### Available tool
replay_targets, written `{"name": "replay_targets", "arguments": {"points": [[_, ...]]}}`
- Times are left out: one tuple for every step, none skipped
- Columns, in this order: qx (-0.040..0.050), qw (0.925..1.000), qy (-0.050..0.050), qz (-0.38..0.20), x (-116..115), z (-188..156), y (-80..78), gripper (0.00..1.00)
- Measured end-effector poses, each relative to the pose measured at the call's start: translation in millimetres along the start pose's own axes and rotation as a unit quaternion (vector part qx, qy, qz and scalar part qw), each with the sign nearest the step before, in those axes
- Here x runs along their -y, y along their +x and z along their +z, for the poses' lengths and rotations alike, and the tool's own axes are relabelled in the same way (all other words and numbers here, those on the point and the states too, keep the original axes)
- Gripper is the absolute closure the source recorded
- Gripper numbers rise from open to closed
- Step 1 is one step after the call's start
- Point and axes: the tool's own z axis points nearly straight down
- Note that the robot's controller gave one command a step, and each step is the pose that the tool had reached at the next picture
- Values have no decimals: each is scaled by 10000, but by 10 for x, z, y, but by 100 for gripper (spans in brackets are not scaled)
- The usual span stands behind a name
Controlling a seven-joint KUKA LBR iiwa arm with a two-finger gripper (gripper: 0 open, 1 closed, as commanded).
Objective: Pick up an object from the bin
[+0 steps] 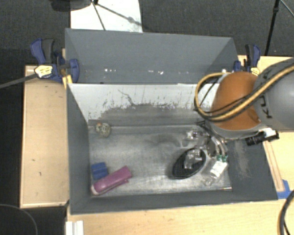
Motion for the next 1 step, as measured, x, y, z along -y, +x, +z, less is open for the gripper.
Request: {"name": "replay_targets", "arguments": {"points": [[81,9998,36,173,50,-1079,-76,100]]}}
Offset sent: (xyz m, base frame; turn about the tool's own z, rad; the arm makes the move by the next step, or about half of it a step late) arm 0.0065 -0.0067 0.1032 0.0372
